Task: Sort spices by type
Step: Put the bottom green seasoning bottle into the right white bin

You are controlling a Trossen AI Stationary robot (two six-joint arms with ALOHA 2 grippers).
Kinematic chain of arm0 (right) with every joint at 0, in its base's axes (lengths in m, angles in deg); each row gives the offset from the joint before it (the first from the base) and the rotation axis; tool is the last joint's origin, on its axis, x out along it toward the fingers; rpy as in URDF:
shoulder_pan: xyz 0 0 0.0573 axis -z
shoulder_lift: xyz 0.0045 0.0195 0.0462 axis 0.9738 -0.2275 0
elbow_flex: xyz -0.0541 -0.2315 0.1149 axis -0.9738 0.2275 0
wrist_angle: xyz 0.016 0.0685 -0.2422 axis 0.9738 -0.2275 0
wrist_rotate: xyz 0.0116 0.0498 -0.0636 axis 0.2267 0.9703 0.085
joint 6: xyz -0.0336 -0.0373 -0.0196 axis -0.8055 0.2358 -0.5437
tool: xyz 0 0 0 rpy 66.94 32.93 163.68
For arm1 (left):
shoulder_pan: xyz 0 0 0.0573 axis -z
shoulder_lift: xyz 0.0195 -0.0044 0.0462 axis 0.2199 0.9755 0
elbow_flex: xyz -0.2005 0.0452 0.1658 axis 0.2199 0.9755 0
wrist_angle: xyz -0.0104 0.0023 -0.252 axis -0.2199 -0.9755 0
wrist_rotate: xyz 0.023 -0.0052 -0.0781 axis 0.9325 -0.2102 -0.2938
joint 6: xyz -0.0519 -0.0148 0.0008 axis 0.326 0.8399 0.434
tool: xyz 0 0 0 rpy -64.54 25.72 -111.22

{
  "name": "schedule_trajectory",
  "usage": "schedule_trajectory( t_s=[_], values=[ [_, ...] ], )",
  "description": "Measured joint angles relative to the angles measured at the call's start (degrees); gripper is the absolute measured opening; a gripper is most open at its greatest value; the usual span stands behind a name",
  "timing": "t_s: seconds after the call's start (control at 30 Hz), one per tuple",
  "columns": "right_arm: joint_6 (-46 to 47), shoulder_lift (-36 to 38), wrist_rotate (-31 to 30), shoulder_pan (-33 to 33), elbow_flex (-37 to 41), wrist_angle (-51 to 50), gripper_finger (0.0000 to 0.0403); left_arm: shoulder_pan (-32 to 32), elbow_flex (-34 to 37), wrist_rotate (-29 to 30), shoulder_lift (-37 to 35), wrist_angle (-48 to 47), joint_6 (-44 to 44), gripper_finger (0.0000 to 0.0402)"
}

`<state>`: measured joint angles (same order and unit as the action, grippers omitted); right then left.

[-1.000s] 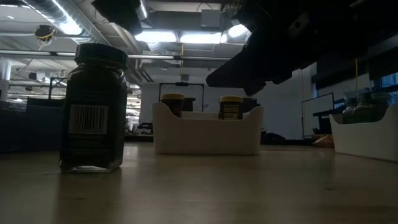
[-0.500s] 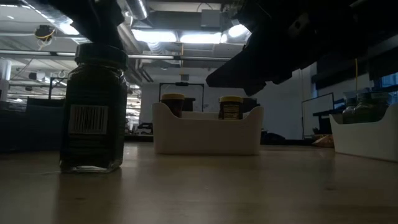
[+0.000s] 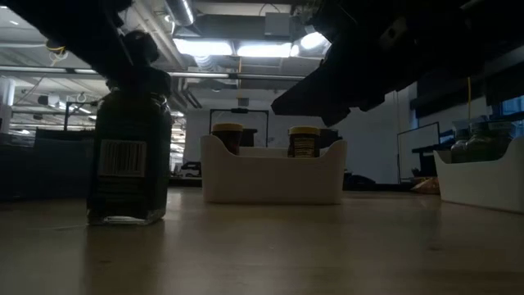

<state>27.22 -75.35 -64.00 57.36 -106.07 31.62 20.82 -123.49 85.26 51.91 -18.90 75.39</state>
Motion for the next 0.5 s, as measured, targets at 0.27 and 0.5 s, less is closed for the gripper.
schedule_trajectory(
  t_s=[0.27, 0.5],
  values=[
    [0.0, 0.0, 0.0, 0.0, 0.0, 0.0, 0.0019, -0.4, 2.3, -0.3, 0.0, 4.8, -1.2, 0.0248],
    [-0.8, 0.0, 0.9, 0.0, 0.0, 0.0, 0.0019, -1.7, 2.3, -0.3, 0.3, 6.1, -2.5, 0.0195]
  ],
)
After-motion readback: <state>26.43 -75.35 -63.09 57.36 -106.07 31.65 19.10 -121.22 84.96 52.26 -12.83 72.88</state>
